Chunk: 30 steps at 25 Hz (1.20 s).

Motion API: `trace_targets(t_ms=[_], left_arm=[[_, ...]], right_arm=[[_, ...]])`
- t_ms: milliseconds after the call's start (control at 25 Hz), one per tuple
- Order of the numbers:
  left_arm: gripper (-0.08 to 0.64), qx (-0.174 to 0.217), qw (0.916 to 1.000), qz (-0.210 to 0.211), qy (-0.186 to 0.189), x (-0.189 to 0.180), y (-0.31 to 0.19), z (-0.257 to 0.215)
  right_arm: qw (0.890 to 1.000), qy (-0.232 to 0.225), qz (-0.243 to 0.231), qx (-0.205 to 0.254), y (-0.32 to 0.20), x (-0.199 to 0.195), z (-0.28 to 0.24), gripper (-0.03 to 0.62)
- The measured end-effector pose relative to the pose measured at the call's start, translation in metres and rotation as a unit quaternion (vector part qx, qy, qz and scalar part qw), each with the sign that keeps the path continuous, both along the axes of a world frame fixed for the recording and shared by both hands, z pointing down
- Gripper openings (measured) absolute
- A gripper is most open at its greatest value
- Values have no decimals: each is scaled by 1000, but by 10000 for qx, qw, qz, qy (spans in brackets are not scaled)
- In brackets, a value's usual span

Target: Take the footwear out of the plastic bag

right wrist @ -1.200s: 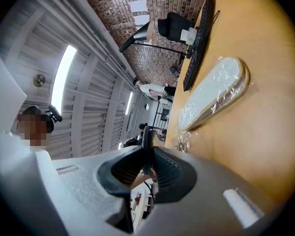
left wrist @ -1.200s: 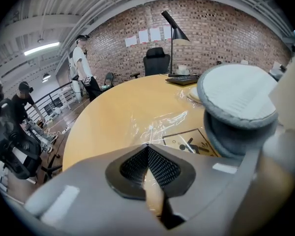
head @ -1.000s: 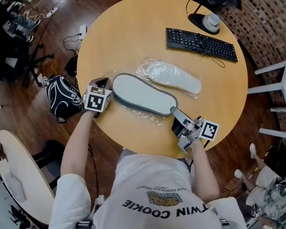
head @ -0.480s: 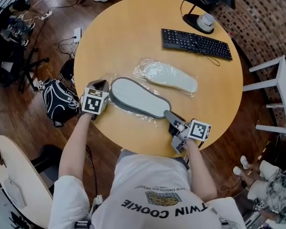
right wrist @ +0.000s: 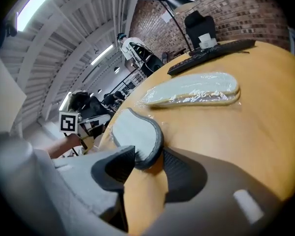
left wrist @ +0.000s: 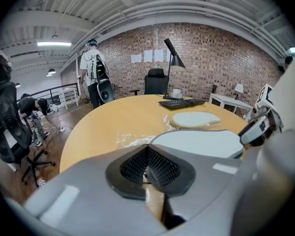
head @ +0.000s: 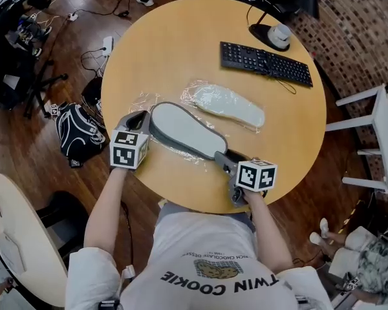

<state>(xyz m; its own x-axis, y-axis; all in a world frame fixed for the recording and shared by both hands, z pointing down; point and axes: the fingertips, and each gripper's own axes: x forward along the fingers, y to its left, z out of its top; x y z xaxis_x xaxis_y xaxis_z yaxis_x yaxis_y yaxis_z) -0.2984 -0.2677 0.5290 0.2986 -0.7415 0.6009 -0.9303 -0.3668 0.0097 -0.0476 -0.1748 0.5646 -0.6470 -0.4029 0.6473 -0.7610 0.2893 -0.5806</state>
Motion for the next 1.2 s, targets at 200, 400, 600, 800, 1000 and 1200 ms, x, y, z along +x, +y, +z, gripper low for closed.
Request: trace_targets(t_ms=[200, 400, 600, 800, 1000, 1200], left_arm=[[2, 56, 9986, -314, 410, 36, 32, -20], [2, 80, 9959, -701, 572, 94, 70, -30], [2, 192, 9920, -1067, 652, 172, 110, -40], [2, 330, 9858, -1472, 739, 230, 149, -55], [2, 363, 9818, -1773, 570, 260, 193, -72], [2, 493, 9773, -1962, 627, 278, 230, -88]], right_arm=[[9965, 622, -516, 230, 6, 7, -2, 201], [9903, 348, -1167, 663, 16, 21, -19, 201], [9772, -3, -1783, 1151, 40, 57, -41, 201], [9646, -176, -2170, 1487, 66, 91, -55, 199], [9548, -320, -2440, 1669, 92, 107, -75, 185], [9458, -425, -2610, 1888, 121, 106, -96, 112]])
